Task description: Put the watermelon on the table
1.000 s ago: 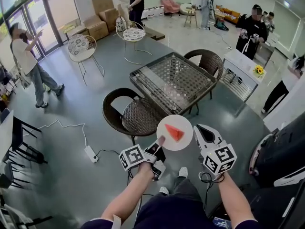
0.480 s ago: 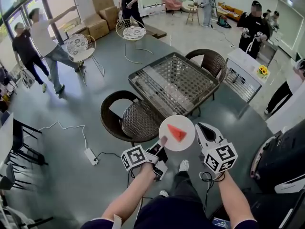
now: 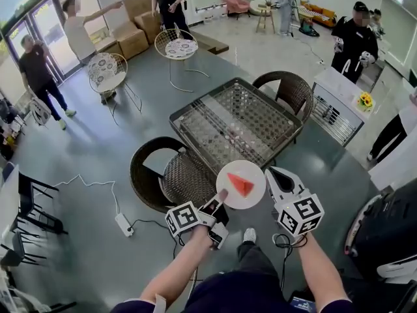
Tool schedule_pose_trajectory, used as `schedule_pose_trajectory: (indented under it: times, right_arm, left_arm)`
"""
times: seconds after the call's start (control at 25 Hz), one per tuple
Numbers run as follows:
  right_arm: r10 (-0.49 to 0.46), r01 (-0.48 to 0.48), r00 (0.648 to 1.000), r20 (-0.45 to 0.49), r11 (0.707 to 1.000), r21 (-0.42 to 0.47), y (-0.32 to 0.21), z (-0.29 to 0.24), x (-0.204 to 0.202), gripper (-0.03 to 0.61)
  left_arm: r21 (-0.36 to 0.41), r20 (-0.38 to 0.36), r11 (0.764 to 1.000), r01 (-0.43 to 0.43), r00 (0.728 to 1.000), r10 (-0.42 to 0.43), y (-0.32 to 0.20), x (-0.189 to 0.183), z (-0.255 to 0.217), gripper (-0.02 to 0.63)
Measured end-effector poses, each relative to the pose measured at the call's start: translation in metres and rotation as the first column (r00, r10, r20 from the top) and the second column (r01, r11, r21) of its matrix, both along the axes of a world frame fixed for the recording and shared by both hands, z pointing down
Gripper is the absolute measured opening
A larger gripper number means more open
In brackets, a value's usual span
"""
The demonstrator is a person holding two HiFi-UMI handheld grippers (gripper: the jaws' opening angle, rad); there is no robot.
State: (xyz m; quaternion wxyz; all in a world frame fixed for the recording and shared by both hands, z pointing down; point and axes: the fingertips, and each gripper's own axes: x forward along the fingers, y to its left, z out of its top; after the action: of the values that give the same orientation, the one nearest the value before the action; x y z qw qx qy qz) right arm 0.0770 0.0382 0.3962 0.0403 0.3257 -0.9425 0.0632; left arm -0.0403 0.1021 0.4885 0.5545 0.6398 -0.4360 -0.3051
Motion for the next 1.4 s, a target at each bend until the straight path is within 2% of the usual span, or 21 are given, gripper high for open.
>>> schedule_pose_trajectory:
  times: [0.52,0.72,1.12,1.4]
  right_arm:
    - [-0.047,0.047,0.999,0.007,0.999,-0.011,-0.140,-0.003,0.011,0.002]
    - [-0.054,0.054,0.998,0.024,0.999,-0.006,-0.184,-0.009,0.017,0.002]
    - [-0.073,0.074,0.996,0.043,0.997,-0.002,-0.221,-0.011,0.005,0.002]
    - [-0.046,0.046,0.999,0.011,0.999,0.009,-0.234,-0.010,-0.006,0.002]
  left_arm:
    - [-0.009,-0.001,0.999,0.053,0.999,-0.053,-0.135,0.012,-0.008,0.014]
    - [0.015,0.007,0.998,0.066,0.998,-0.066,-0.175,0.019,-0.022,0.013]
    - [-0.004,0.021,0.996,0.093,0.995,-0.093,-0.205,0.005,-0.014,0.014]
    - [-0.010,0.021,0.999,0.040,0.999,-0.040,-0.227,-0.004,-0.008,0.014]
